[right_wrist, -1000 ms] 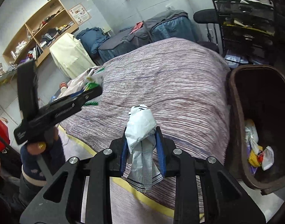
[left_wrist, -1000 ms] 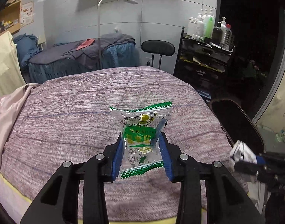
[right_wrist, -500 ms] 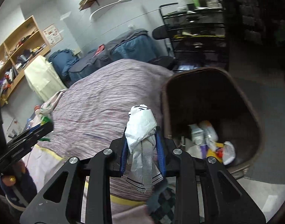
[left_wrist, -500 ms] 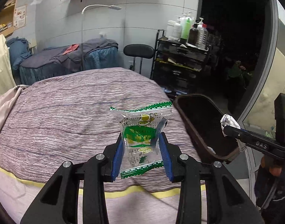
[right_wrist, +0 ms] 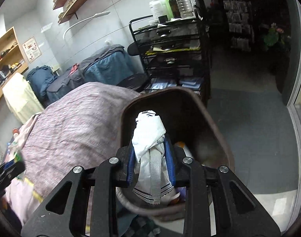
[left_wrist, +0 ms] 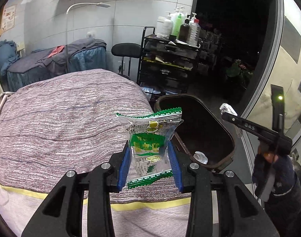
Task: Collect trash
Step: 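Carry the white wrapper into the bin and open the right tool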
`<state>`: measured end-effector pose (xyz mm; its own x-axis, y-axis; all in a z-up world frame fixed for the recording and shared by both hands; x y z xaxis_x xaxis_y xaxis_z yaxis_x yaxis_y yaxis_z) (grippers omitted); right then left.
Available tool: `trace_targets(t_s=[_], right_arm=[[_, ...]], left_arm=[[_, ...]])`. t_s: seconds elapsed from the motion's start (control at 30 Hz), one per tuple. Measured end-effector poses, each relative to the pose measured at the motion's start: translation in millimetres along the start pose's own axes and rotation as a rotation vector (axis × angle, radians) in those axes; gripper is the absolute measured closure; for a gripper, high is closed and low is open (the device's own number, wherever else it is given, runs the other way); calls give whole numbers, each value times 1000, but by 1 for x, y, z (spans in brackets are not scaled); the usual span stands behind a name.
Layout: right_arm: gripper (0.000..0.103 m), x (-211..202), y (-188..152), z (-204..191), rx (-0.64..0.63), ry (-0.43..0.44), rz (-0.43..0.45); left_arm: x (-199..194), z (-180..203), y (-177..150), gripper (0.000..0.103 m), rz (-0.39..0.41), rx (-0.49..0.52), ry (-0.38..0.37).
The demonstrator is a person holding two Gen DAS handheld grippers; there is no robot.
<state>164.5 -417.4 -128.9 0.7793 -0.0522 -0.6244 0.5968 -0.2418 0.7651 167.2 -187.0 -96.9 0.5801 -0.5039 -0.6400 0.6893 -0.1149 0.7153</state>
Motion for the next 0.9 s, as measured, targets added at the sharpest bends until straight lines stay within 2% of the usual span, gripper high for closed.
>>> trace_targets(t_s=[0.27, 0.3, 0.4, 0.43, 0.57, 0.9], right_arm=[[75, 46, 3, 11, -23, -49, -55], [72, 50, 2, 11, -20, -50, -63], [54, 55, -7, 12, 6, -38, -86], [47, 54, -8, 12, 16, -33, -84], [35, 41, -14, 11, 34, -29, -61], [33, -5, -14, 20, 70, -53, 16]], left_arm=[[4, 5, -6, 66, -14, -5, -2], [5, 6, -6, 66, -15, -3, -2], [7, 7, -7, 66, -22, -7, -5], [8, 8, -8, 66, -26, -9, -8], [15, 14, -9, 66, -45, 3, -20], [38, 55, 1, 66, -63, 90, -58]])
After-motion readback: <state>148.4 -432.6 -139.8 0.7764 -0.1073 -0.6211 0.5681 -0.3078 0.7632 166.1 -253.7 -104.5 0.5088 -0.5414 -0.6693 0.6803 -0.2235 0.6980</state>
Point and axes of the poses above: each gripper's, at about its wrist camera, not at the fingertips, and x roughly the way its jaws point, z to its right, y to its top, the point moved 8 cm from there along x, roughly the way its jaws point, and after that the axes turned 12 degrees about -x, right-handed, at the moved point
